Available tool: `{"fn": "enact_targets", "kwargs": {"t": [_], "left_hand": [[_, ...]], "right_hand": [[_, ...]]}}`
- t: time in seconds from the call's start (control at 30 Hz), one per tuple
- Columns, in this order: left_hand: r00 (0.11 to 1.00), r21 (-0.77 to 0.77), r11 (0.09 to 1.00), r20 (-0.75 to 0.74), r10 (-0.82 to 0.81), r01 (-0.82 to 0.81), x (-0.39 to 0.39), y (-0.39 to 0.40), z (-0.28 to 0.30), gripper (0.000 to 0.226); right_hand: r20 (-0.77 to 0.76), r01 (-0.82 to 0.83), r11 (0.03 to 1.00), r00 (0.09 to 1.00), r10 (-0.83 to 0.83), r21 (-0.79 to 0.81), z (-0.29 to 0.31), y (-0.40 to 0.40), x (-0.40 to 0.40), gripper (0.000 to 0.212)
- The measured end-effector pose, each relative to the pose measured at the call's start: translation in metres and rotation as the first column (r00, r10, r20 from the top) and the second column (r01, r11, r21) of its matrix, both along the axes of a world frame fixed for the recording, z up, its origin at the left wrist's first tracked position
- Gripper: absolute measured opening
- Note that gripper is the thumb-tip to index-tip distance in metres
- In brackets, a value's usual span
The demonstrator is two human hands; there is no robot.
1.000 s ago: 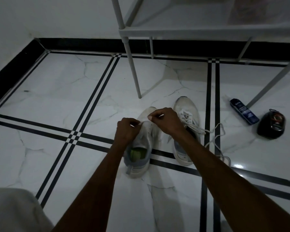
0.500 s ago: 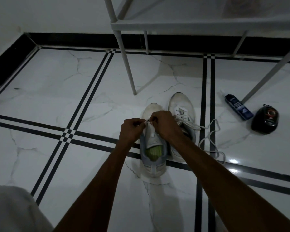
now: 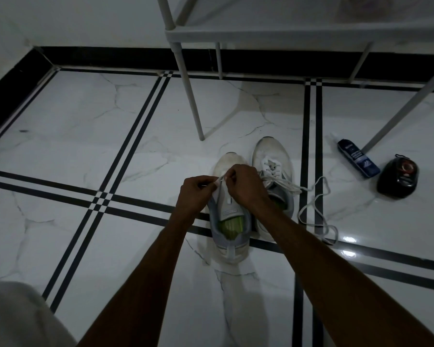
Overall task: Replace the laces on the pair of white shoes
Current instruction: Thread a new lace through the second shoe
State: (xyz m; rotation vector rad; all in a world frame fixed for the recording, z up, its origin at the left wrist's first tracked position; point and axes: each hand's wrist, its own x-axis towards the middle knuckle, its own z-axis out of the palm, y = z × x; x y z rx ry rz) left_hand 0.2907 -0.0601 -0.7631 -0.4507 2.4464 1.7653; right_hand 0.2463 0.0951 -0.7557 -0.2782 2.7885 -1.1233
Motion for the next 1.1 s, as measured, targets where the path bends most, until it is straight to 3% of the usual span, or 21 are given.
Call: {"fn": "enact_targets", "kwargs": {"t": [0.23, 0.43, 0.57, 0.63, 0.73, 0.8, 0.83, 0.9, 0.97, 1.03, 1.1], "left_hand": [[1.0, 0.035, 0.999, 0.021, 0.022, -0.023, 0.0, 0.004, 0.002, 0.02], [0.991, 0.047, 0.99, 0.026, 0.13, -0.131, 0.001, 0.004, -0.006, 0.012], [0.991, -0.019, 0.991, 0.016, 0.134, -0.133, -0.001, 0.0, -0.009, 0.004], [0.978, -0.029, 0.978, 0.015, 0.209, -0.209, -0.001, -0.013, -0.006, 0.005], [0.843, -0.001, 0.845, 0.076, 0.533, -0.535, -0.001, -0.056, 0.001, 0.014], [0.729, -0.109, 0.727, 0.021, 0.684, -0.678, 0.003, -0.084, 0.007, 0.016], [0.727, -0.19, 0.709, -0.045, 0.685, -0.68, 0.006, -0.089, 0.008, 0.017], [0.824, -0.343, 0.75, -0.207, 0.527, -0.566, 0.009, -0.078, 0.009, 0.028], [0.928, -0.44, 0.833, -0.303, 0.215, -0.336, 0.008, -0.057, 0.006, 0.039], [0.956, -0.455, 0.883, -0.292, -0.025, -0.115, 0.003, -0.039, 0.0, 0.035], [0.967, -0.43, 0.903, -0.236, -0.093, -0.018, 0.005, -0.024, -0.005, 0.018]], "right_hand": [[0.015, 0.0, 1.0, 1.0, 0.0, 0.01, 0.002, -0.001, 0.005, 0.012], [0.139, 0.009, 0.999, 0.99, -0.002, -0.048, 0.005, -0.004, 0.004, 0.015], [0.167, -0.12, 0.991, 0.98, 0.108, 0.064, 0.003, -0.002, 0.004, 0.018], [0.179, -0.16, 0.982, 0.974, 0.14, 0.103, 0.001, -0.001, 0.003, 0.018], [0.182, -0.162, 0.979, 0.973, 0.138, 0.123, 0.0, 0.0, 0.003, 0.015], [0.175, -0.145, 0.984, 0.977, 0.126, 0.106, 0.003, -0.001, 0.002, 0.014], [0.175, -0.15, 0.983, 0.976, 0.13, 0.106, 0.004, -0.003, 0.002, 0.013], [0.181, -0.169, 0.978, 0.973, 0.145, 0.125, 0.006, -0.007, 0.0, 0.012], [0.187, -0.181, 0.975, 0.97, 0.155, 0.129, 0.008, -0.01, 0.0, 0.014], [0.181, -0.185, 0.973, 0.971, 0.159, 0.135, 0.009, -0.015, 0.001, 0.015], [0.175, -0.185, 0.972, 0.972, 0.159, 0.146, 0.009, -0.016, 0.003, 0.016]]}}
